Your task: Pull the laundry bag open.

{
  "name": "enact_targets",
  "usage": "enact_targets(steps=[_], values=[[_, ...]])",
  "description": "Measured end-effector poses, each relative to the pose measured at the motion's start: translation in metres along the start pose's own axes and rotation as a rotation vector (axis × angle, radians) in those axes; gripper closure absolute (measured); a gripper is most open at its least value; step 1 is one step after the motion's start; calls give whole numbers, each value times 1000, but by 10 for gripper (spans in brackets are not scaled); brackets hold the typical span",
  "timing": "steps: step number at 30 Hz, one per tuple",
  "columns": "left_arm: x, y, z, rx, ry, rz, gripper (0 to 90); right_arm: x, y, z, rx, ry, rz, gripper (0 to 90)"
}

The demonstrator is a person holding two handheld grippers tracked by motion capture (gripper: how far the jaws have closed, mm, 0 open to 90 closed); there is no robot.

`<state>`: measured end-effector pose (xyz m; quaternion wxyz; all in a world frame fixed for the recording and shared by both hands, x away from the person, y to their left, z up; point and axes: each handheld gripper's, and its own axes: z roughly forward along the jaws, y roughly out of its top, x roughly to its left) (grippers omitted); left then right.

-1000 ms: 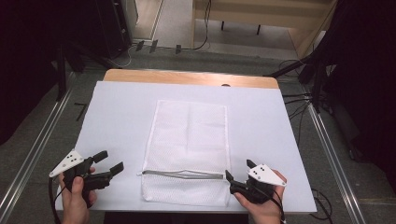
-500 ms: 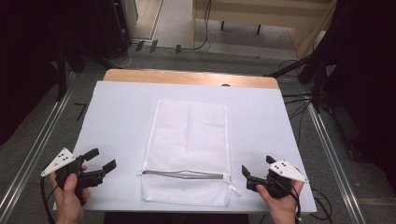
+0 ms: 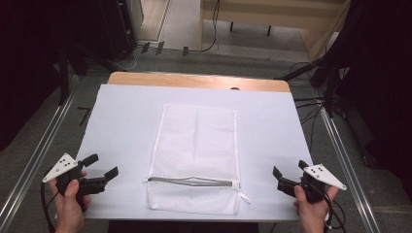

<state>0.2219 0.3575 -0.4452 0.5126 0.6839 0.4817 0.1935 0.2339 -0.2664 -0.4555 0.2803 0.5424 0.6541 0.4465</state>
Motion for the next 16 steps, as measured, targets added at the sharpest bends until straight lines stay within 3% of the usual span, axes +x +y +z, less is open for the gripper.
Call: enact_targets(steps=[5,12,16], values=[[1,0,-1,1,11,6,15,-9,-2,0,0,-16,17,40],[3,0,-2,-2,23,4,15,-25,-5,-1,-13,-19,75,33],[3,0,-1,5,26,6,15,-24,-6,-1,-8,-21,80,32]])
